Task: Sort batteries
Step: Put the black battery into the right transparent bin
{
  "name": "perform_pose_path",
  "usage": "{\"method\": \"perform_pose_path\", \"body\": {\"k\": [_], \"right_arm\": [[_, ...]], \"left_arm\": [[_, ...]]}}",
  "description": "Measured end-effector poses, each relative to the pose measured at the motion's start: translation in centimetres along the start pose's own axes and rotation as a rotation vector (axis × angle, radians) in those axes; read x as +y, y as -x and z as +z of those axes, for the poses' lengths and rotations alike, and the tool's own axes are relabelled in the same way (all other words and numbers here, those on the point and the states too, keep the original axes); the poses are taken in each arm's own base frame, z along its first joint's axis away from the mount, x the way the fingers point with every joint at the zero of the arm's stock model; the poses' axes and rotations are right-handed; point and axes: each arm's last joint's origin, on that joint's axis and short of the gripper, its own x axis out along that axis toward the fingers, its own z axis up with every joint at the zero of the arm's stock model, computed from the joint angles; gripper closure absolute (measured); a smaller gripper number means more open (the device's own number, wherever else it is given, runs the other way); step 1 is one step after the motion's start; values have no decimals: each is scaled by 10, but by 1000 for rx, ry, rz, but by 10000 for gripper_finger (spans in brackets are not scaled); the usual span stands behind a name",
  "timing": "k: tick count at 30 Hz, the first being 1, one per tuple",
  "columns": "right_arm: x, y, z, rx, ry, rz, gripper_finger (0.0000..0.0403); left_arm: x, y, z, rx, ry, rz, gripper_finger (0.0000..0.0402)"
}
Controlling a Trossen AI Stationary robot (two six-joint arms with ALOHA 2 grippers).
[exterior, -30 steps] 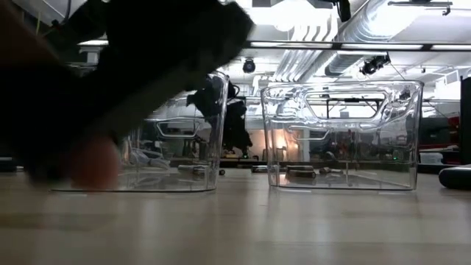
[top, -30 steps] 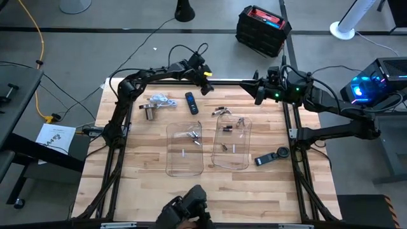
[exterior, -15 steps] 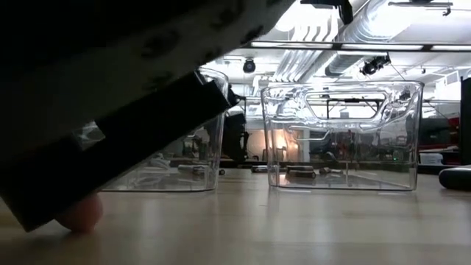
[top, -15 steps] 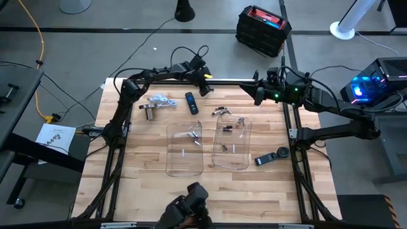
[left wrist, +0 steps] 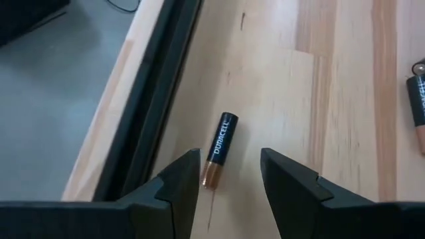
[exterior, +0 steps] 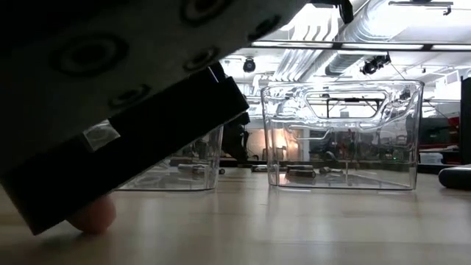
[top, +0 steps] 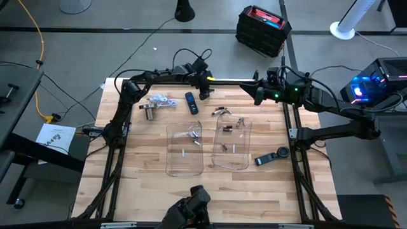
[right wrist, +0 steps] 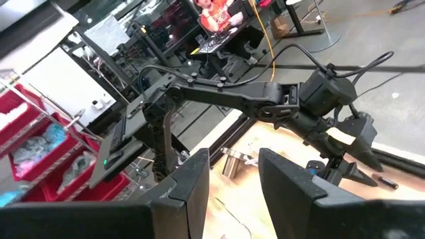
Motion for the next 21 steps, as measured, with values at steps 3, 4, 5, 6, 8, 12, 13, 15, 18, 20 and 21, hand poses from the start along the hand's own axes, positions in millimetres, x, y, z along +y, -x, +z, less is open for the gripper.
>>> {"method": "perform_pose_path", "body": {"k": [3,4,5,6,8,12,13,15,18,20,21], "right_arm": [[0,0,0,0,-9,0,277],[0,0,0,0,-9,0,277],[0,0,0,0,-12,0,277],[0,0,0,0,-17,0,277],[0,0,0,1,-31,1,277],[0,0,0,3,-34,0,277],[0,0,0,3,-34,0,277],[0,0,0,3,-34,0,277],[0,0,0,3,-34,0,277],[0,0,0,3,-34,0,277],[0,0,0,3,-34,0,277]], "left_arm": [[0,0,0,4,-8,2,251],[0,0,0,6,-13,8,251],[-1,-1,0,12,-20,17,251],[-3,-1,1,18,-30,25,251],[-4,-1,1,26,-44,36,251],[-4,0,3,22,-59,27,251],[-4,0,3,17,-64,17,251],[-4,-1,3,7,-68,5,254],[-2,-3,0,12,-31,-6,268],[0,-3,-1,14,-15,-6,282],[0,-3,-1,15,-4,-7,292]]}}
